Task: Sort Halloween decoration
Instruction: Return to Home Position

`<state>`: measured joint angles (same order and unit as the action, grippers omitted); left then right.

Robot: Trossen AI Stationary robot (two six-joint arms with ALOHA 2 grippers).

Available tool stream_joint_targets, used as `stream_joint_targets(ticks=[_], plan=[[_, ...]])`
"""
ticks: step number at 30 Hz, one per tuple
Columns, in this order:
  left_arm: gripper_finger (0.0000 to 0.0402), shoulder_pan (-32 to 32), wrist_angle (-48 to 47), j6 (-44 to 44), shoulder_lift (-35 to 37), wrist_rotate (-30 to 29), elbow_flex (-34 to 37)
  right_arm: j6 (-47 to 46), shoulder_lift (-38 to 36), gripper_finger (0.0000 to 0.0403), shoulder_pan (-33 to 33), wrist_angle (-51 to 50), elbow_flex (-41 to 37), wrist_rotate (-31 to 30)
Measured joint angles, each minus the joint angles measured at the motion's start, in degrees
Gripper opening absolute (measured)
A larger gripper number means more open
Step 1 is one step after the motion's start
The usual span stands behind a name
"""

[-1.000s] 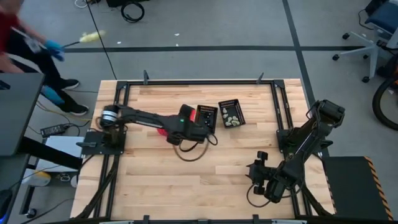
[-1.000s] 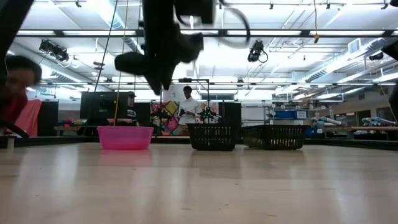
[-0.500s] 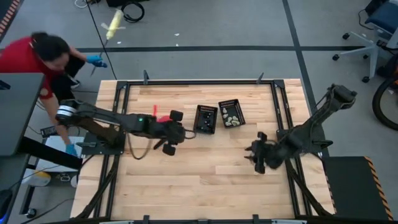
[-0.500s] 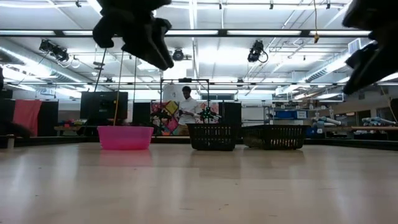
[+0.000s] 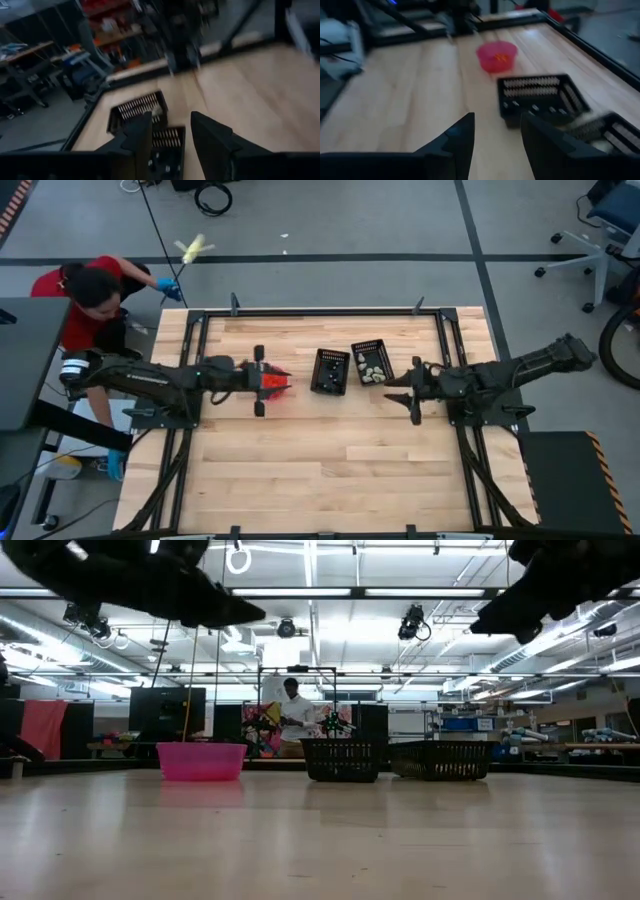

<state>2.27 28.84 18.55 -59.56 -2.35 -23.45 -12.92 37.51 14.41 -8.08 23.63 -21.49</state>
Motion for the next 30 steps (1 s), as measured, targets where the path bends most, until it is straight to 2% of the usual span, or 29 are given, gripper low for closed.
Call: stream_joint_targets(ticks=[2, 7, 18, 24, 28, 30], plan=[[0.0142, 0.7, 3.6, -2.9, 1.6, 0.4, 1.9, 1.4, -0.6, 0.0164, -2.8, 4.6, -2.5, 4.0], [0.0142, 0.9, 3.4, -8.5, 6.6, 0.4, 3.3, 4.4, -0.7, 0.0164, -9.1, 14.1, -7.9, 9.7], [0.0142, 7.2, -9.8, -8.9, 17.8, 0.3, 3.3, 15.5, -0.7, 0.0164, -29.5, 32.7, -16.6, 27.5], [0.0142, 12.5, -12.1, -10.8, 17.5, 0.3, 3.3, 22.5, -0.7, 0.0164, -39.1, 39.1, -19.5, 30.1], [0.0142, 15.4, -12.0, -14.2, 16.0, 0.3, 3.3, 23.9, -0.2, 0.0164, -42.5, 46.6, -23.3, 30.3], [0.0142, 16.6, -11.5, -15.7, 15.1, 0.3, 3.3, 25.6, 0.2, 0.0164, -43.5, 47.1, -23.3, 30.3]])
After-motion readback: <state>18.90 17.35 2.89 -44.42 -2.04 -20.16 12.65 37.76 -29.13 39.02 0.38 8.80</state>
